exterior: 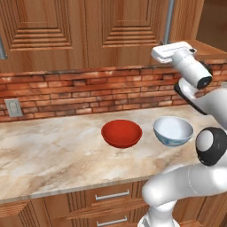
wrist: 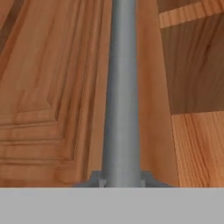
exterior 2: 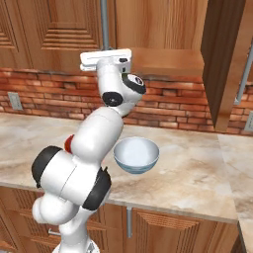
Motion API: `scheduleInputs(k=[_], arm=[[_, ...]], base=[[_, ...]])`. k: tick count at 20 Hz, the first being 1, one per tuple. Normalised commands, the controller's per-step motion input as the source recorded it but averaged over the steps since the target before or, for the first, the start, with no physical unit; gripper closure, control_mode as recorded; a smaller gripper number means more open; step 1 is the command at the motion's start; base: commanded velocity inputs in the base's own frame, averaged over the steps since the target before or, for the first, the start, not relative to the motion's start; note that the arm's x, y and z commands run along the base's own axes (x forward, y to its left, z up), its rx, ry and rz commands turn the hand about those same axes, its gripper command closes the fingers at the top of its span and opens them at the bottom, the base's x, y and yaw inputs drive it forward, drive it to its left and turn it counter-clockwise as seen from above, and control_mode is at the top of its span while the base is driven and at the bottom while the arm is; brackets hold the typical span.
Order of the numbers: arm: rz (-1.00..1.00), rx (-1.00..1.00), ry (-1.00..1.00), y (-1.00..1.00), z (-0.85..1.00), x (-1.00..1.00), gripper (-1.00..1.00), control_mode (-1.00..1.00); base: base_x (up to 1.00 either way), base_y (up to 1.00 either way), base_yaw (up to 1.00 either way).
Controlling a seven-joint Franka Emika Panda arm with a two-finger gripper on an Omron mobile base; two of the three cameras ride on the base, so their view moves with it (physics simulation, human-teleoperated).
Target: Open the cabinet. Pick the bowls from the counter and place them in the cabinet. Then close the cabinet.
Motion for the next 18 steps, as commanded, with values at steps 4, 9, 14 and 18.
scheduleInputs(k=[4, 9, 14, 18], arm=[[0.36, -0.17, 0.37, 1.00, -0.01, -0.21, 1.00, -1.00], [0.47, -0.25, 0.26, 1.00, 0.04, -0.94, 1.00, -1.00], [0.45, -0.28, 0.08, 1.00, 0.00, -1.00, 1.00, -1.00], [0.42, -0.25, 0.07, 1.00, 0.00, -1.00, 1.00, -1.00]], base=[[0.00, 0.00, 0.00], [0.00, 0.00, 0.00], [0.00, 0.00, 0.00], [0.00, 0.00, 0.00]])
